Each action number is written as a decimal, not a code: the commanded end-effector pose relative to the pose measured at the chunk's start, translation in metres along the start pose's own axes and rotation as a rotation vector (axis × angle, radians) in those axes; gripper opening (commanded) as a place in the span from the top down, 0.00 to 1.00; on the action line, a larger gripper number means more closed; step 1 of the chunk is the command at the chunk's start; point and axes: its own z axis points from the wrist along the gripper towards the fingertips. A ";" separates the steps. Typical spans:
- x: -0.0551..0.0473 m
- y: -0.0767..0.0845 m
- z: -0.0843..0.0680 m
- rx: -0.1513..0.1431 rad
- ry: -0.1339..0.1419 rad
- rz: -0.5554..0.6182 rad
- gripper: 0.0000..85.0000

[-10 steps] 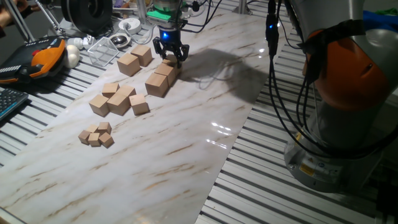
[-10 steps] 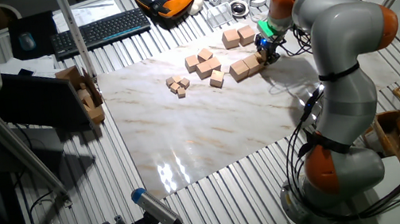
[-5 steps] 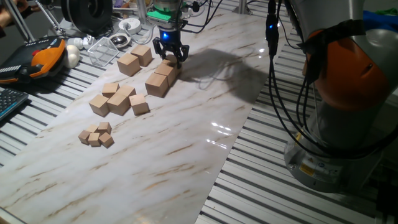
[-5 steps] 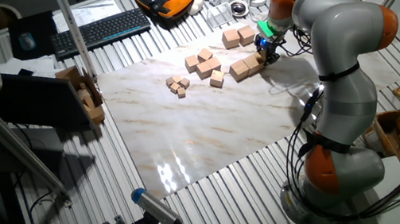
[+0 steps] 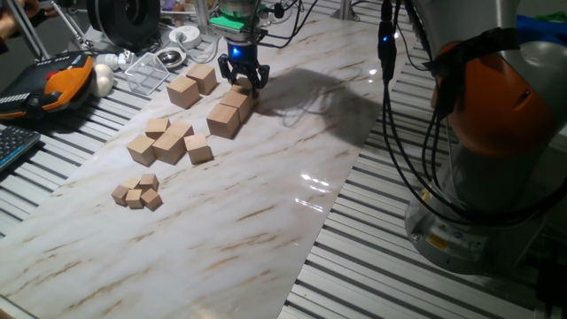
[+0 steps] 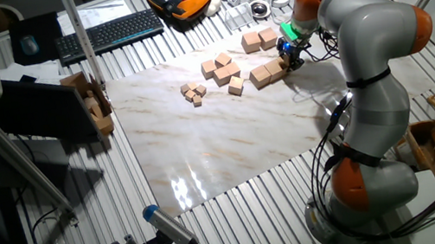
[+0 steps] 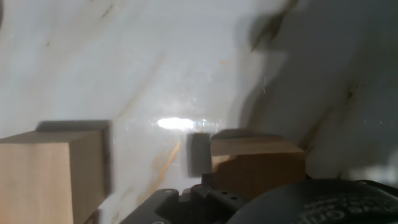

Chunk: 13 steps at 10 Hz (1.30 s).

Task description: Stack the blocks into a pyramid shape

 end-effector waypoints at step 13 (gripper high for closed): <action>0.001 -0.001 -0.003 0.009 0.001 0.004 1.00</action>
